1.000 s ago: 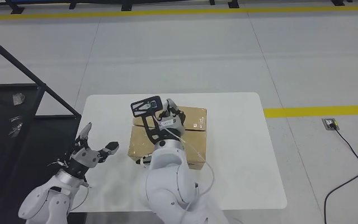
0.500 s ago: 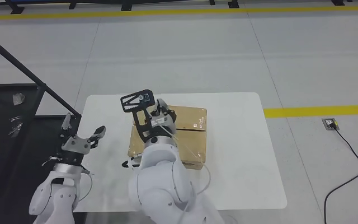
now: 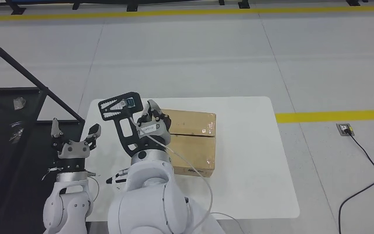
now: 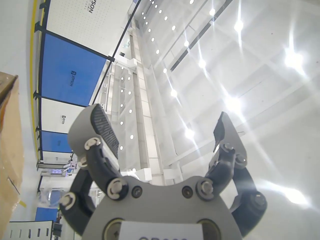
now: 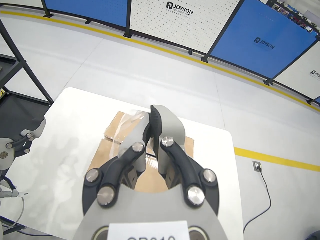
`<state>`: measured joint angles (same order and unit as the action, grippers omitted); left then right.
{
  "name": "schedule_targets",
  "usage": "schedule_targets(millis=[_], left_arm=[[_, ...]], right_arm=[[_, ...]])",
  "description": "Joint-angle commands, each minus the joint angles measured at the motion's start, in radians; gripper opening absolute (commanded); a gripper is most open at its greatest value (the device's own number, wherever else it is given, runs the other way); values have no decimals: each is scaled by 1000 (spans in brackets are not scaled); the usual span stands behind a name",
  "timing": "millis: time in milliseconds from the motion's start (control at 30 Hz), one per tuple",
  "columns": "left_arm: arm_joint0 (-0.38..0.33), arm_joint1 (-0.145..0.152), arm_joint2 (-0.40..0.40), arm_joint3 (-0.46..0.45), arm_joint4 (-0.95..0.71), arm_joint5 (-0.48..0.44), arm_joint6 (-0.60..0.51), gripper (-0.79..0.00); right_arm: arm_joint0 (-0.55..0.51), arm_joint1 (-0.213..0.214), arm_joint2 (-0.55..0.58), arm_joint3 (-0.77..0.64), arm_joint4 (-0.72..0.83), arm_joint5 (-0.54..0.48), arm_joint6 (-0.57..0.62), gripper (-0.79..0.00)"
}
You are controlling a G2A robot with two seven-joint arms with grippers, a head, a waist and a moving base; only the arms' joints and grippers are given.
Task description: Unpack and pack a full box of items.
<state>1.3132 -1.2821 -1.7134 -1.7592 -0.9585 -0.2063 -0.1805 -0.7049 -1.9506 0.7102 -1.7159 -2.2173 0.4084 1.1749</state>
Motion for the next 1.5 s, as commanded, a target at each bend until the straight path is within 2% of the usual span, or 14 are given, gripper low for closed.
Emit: schedule_targets(millis=[0,1100,1200,1300,1467], left_arm=[[0,0,0,0,0,0,0,0],[0,0,0,0,0,0,0,0],[0,0,0,0,0,0,0,0],[12,2,5,-10,131,-59,-5,0],[26,0,48,13,433,-262,-21,0]], right_arm=[[0,0,0,0,0,0,0,-785],[-3,1,0,2,3,-3,-8,-785],[-33,9,14,27,-62,25,-39,-785],[-39,11,17,18,-38,42,-42,-785],[-34,9,8,-2,-37,64,-16,-785]])
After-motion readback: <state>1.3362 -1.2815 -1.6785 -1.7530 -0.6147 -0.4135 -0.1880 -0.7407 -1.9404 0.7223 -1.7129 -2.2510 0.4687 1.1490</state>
